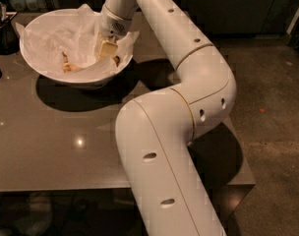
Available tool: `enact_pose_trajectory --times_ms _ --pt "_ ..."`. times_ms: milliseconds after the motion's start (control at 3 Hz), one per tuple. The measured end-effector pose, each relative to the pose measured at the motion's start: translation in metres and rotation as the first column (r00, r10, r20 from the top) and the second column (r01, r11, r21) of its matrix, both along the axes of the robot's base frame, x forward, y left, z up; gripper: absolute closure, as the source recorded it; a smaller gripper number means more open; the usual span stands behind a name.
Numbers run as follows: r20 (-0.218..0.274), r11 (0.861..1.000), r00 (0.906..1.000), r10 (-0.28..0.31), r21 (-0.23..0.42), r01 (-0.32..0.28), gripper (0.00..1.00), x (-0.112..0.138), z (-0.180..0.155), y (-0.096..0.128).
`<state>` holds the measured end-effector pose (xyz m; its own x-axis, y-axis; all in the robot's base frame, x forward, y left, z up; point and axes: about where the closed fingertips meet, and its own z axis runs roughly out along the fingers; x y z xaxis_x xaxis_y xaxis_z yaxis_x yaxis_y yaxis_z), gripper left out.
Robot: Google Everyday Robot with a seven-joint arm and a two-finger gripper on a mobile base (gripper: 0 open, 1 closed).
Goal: Pick banana from white bowl
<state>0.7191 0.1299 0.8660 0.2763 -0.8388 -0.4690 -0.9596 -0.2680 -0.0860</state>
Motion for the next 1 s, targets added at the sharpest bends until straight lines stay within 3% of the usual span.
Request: enact_pose_trajectory --times_ms 667,1000 --pt "0.0 1.0 1.0 0.0 0.0 0.0 0.47 0.0 0.0064 0.0" --pt "0.0 1.0 1.0 0.0 0.0 0.0 0.3 0.0 0.0001 0.0"
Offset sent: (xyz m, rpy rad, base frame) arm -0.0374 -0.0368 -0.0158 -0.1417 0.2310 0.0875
